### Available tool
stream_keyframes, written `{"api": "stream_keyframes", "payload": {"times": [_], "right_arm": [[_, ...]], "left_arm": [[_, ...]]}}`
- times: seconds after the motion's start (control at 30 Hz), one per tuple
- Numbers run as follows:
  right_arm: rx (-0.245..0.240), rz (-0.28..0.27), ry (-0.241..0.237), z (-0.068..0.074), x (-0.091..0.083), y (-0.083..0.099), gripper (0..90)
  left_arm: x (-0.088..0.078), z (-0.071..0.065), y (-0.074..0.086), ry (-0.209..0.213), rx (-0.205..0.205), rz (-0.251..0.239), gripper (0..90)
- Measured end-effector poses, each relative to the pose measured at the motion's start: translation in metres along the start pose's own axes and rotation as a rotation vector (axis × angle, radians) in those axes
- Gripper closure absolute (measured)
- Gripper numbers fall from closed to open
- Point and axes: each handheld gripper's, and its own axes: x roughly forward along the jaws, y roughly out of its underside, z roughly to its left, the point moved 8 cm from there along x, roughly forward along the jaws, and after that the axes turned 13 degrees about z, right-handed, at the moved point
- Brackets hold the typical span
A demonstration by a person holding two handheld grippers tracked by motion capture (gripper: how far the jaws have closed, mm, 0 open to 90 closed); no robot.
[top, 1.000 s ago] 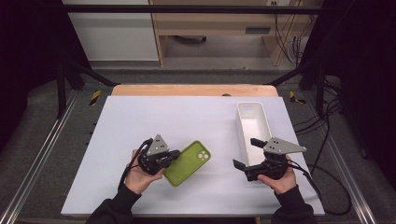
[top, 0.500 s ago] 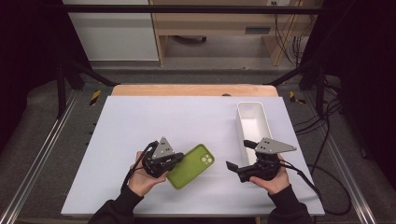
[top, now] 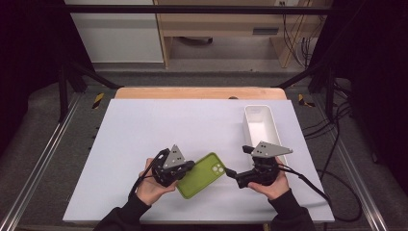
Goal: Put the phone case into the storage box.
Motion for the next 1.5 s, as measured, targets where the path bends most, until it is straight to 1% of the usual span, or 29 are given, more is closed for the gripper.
{"api": "stream_keyframes", "payload": {"times": [0.33,0.67,0.77,0.9,1.0,1.07,1.17,1.27,1.5], "right_arm": [[0.004,0.037,-0.01,0.005,0.011,-0.004,1.7],[0.008,0.077,-0.015,0.005,0.023,-0.008,4.0],[0.002,0.093,-0.027,0.007,0.027,-0.009,4.8],[-0.005,0.108,-0.036,0.01,0.031,-0.009,6.9],[0.01,0.117,-0.039,0.008,0.032,-0.009,9.4],[0.018,0.133,-0.039,0.007,0.033,-0.008,10.3],[0.021,0.139,-0.047,0.007,0.034,-0.007,12.9],[0.025,0.142,-0.044,0.006,0.034,-0.008,15.1],[0.033,0.171,-0.069,0.007,0.034,-0.006,21.0]], "left_arm": [[-0.002,-0.007,-0.004,-0.003,0.03,-0.008,87.8],[-0.003,-0.013,-0.007,0.002,0.046,-0.012,87.8],[-0.004,-0.015,-0.008,0.005,0.05,-0.013,87.8],[-0.004,-0.016,-0.009,0.004,0.06,-0.013,87.8],[-0.004,-0.017,-0.009,0.002,0.068,-0.01,87.8],[-0.004,-0.018,-0.009,0.001,0.07,-0.011,87.8],[-0.005,-0.019,-0.01,0.002,0.075,-0.014,87.8],[-0.006,-0.02,-0.01,0.004,0.078,-0.017,87.8],[-0.007,-0.022,-0.011,0.005,0.084,-0.019,87.8]]}}
